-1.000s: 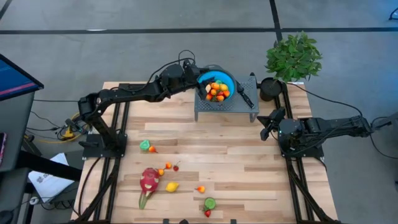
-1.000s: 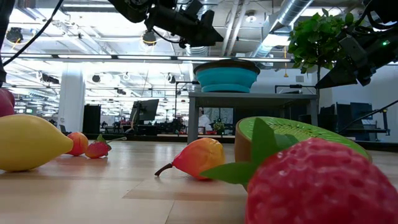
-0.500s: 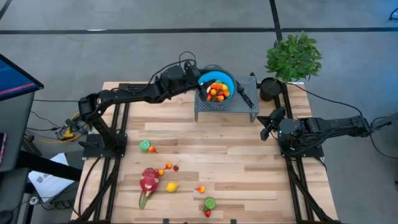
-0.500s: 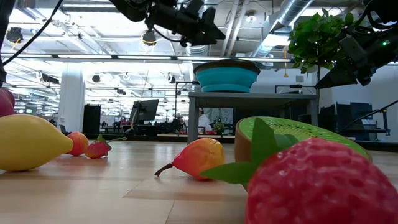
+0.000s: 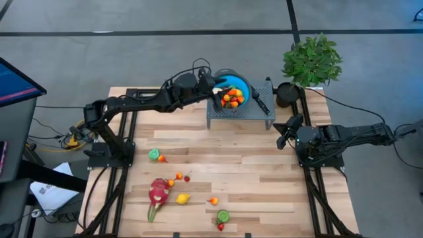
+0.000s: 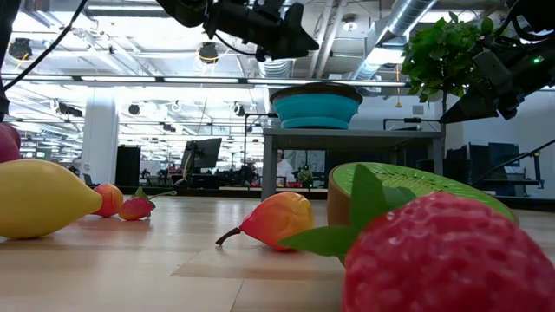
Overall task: Pick & Place Fruit
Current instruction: Put the top strawberry into the strainer bowl
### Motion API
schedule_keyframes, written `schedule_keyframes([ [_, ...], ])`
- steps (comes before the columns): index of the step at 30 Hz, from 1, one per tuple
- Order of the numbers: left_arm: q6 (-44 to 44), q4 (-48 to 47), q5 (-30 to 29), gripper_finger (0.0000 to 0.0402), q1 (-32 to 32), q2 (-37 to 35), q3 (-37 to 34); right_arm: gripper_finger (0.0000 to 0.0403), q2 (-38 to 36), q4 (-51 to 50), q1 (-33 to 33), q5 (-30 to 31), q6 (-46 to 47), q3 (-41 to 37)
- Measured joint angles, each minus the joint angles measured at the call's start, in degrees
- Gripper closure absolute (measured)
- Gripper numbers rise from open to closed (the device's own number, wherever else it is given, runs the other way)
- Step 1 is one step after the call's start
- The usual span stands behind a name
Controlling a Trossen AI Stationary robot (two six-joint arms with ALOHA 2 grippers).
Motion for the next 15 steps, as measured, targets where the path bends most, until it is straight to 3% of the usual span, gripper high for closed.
schedule_keyframes([
  [15,-5.6,0.1,0.0,0.03,-5.0,0.0,0.0,0.0403,0.0,0.0,0.0,0.0,0.0,0.0],
])
